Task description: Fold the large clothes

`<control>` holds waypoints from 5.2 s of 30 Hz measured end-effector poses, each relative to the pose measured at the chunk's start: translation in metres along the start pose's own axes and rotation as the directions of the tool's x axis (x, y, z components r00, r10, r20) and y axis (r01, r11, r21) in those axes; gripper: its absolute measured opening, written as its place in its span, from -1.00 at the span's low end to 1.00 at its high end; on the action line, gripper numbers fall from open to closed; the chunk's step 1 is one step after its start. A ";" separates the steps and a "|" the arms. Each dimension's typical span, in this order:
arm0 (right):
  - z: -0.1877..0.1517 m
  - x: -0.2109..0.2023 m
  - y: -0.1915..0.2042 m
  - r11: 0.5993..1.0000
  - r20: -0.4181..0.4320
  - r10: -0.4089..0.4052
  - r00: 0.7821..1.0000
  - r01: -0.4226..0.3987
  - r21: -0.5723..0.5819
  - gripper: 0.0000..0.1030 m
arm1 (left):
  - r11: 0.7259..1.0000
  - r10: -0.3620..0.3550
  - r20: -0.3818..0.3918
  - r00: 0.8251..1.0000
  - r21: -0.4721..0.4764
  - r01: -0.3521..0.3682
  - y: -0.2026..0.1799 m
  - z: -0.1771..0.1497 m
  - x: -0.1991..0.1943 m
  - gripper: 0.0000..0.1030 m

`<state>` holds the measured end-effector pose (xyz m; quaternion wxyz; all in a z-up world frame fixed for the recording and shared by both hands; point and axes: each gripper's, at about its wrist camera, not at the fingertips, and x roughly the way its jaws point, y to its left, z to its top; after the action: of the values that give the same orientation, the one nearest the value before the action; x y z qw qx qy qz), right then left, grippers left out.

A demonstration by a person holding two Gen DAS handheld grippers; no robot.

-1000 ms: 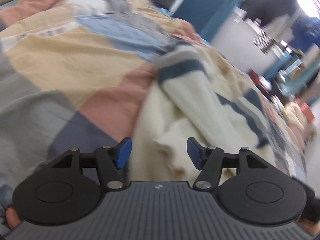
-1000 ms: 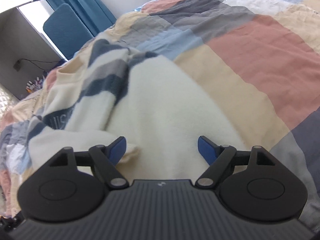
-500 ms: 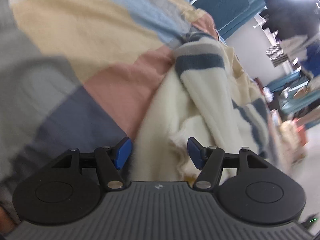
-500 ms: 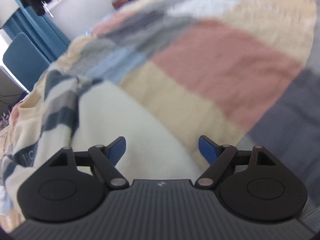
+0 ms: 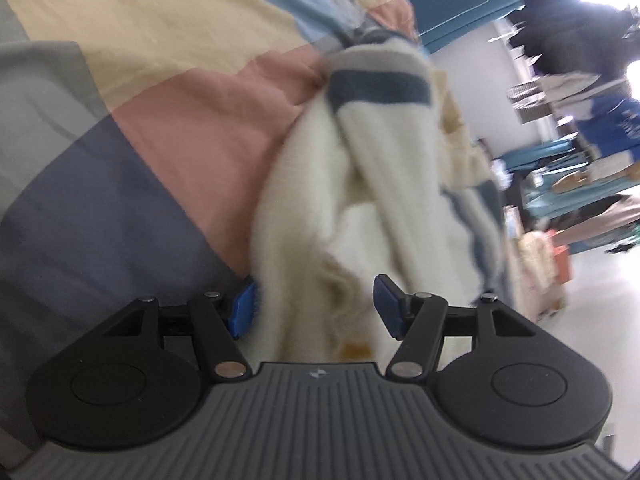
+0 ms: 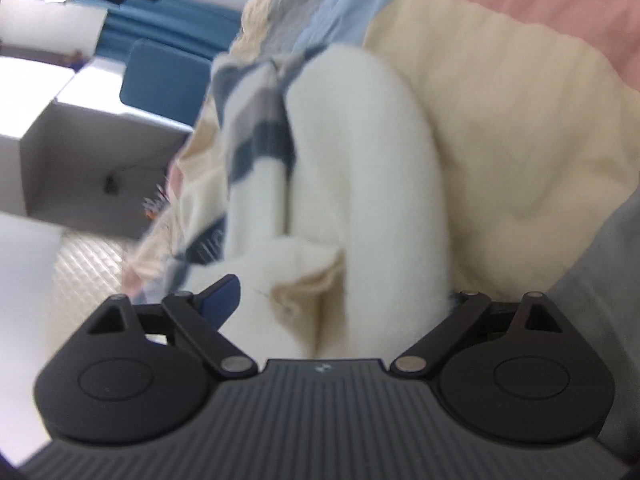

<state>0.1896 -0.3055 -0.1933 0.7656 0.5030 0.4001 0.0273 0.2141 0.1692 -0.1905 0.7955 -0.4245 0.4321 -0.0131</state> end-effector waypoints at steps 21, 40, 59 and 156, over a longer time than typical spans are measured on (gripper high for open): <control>-0.007 0.022 -0.001 0.991 -0.045 -0.116 0.992 0.113 -0.069 -0.20 | 0.941 0.128 -0.070 0.989 0.322 -0.099 -0.039 -0.049 0.011 0.43; -0.013 -0.046 0.041 0.853 0.023 0.470 0.882 -0.448 -0.267 -0.67 | 0.977 -0.210 0.181 0.961 0.061 0.202 -0.022 -0.006 -0.069 -0.70; -0.055 -0.198 0.050 0.727 0.035 0.637 0.770 -0.585 -0.360 -0.67 | 0.897 -0.431 0.207 0.878 0.203 0.392 -0.058 -0.063 -0.262 -0.71; 0.077 0.172 0.131 0.677 0.291 -0.083 0.953 0.269 -0.685 0.46 | 0.775 0.124 0.125 0.984 0.608 -0.175 -0.136 0.145 0.170 0.47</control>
<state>0.4028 -0.2219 -0.1774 0.9415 0.1226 0.3104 0.0468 0.4687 0.1129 -0.1732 0.9051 -0.1064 0.4050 -0.0736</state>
